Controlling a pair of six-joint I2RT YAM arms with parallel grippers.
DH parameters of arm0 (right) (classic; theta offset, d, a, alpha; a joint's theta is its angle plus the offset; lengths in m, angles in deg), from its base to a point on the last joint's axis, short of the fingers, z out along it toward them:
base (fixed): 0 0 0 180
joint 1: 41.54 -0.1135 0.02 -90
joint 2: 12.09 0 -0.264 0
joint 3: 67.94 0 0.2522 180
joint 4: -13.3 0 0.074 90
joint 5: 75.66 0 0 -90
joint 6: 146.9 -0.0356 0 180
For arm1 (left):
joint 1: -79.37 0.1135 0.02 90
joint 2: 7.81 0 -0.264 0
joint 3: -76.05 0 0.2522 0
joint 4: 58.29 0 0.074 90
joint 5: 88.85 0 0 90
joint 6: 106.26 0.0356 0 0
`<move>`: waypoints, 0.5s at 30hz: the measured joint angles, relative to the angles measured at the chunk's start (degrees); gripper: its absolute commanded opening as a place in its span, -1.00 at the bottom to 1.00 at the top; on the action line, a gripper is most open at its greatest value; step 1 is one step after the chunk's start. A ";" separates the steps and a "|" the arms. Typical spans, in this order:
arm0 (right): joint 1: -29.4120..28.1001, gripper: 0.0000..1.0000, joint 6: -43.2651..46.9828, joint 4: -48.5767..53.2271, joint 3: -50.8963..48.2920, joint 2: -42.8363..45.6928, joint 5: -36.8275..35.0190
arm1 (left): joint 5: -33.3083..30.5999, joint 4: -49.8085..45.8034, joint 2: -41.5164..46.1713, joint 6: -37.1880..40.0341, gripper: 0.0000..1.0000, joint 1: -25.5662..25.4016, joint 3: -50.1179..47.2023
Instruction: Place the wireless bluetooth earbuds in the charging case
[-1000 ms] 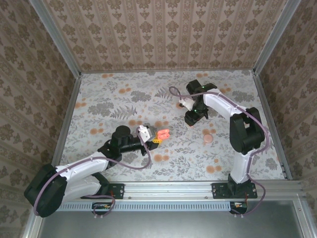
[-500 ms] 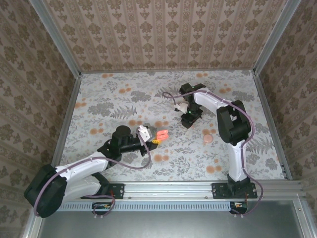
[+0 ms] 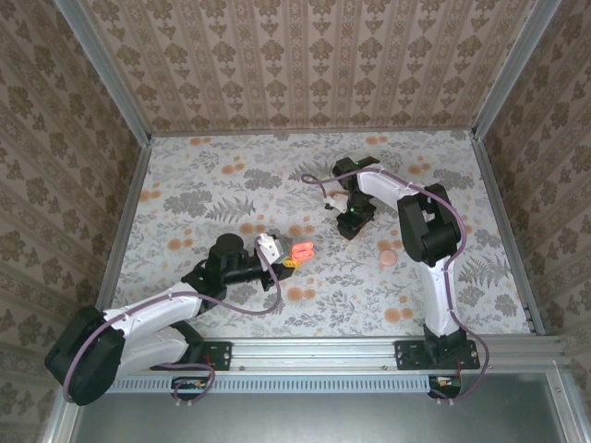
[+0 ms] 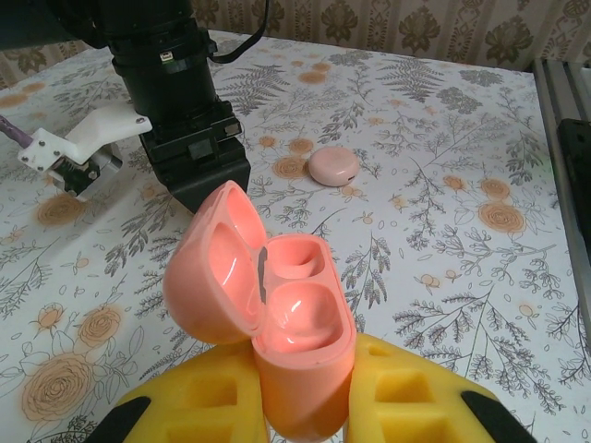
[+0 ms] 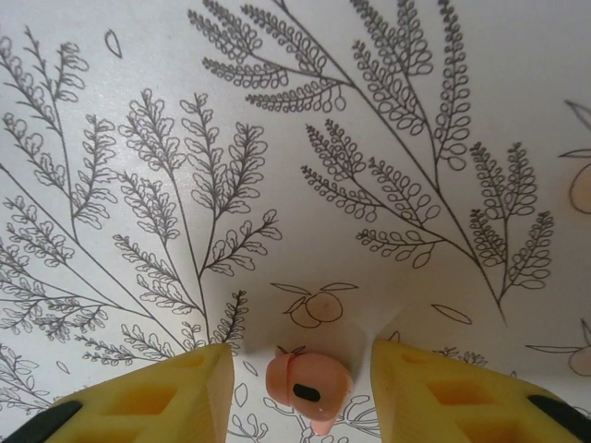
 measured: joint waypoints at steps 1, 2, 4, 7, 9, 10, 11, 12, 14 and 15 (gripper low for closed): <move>0.02 -0.19 0.13 -0.04 0.07 -0.04 -0.15 | 0.02 -0.02 0.00 0.00 -0.75 0.00 0.00; 0.02 -0.22 0.22 -0.02 0.11 -0.04 -0.28 | 0.00 -0.02 0.00 0.00 -0.76 0.00 0.00; 0.02 -0.26 0.42 0.00 0.13 -0.07 -0.55 | 0.00 -0.11 0.00 0.00 -0.75 0.00 0.00; 0.02 -0.26 0.39 0.17 0.35 -0.31 -1.03 | 0.00 -0.33 0.00 0.00 -0.76 0.00 0.00; 0.00 -0.26 0.39 0.26 0.50 -0.48 -1.49 | 0.00 -0.35 0.00 0.00 -0.76 0.00 0.00; 0.02 -0.26 0.37 0.28 0.52 -0.50 -1.60 | 0.02 -0.35 0.00 0.00 -0.76 0.00 0.00; 0.00 -0.26 0.37 0.33 0.55 -0.50 -1.77 | 0.02 -0.35 0.00 0.00 -0.75 0.00 0.00; -0.02 -0.30 0.37 0.39 0.55 -0.52 -1.92 | 0.02 -0.35 0.00 0.00 -0.76 0.00 0.00; -0.04 -0.36 0.39 0.42 0.55 -0.52 -2.10 | 0.02 -0.35 0.00 0.00 -0.76 0.00 0.00; -0.04 -0.38 0.37 0.42 0.55 -0.52 -2.19 | 0.04 -0.33 -0.02 0.00 -0.75 0.00 0.00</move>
